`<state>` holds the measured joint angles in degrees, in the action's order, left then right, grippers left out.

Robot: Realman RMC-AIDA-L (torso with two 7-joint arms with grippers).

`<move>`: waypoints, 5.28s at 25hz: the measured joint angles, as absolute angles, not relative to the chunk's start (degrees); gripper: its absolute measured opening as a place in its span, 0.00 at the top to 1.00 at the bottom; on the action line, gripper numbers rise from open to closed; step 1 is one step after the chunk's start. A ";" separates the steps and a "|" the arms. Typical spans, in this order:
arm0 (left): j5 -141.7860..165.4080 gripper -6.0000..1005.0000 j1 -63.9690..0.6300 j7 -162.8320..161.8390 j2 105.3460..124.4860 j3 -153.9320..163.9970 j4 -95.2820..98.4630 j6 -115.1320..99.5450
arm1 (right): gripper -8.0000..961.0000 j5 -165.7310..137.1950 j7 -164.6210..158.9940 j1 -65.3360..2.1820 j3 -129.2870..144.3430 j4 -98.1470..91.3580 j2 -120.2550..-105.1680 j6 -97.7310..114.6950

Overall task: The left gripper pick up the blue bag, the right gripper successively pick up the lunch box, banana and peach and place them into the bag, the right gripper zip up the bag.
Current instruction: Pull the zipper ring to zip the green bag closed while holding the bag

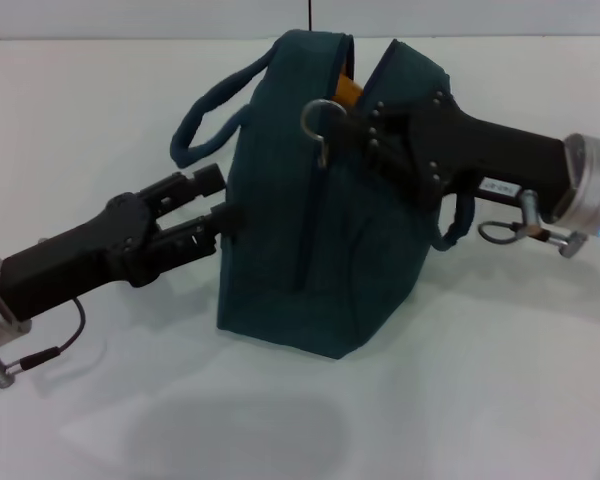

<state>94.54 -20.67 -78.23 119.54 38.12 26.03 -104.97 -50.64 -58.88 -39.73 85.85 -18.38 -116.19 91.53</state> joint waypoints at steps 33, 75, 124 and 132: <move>95.49 0.80 -24.63 -66.41 119.33 39.99 22.93 -97.47 | 0.94 -49.12 -58.89 -41.14 85.87 -18.54 -116.25 89.00; 100.61 0.94 -25.49 -65.64 117.26 47.61 23.38 -106.40 | 0.92 -44.25 -61.08 -39.23 84.18 -19.34 -115.29 82.92; 114.70 0.24 -37.36 -107.91 119.16 45.53 63.34 -101.10 | 0.90 -44.19 -65.21 -29.28 82.00 -25.20 -115.32 81.58; 123.72 0.24 -39.22 -127.62 119.51 67.17 82.09 -95.78 | 0.89 -44.18 -65.31 -29.37 82.00 -24.77 -115.49 80.94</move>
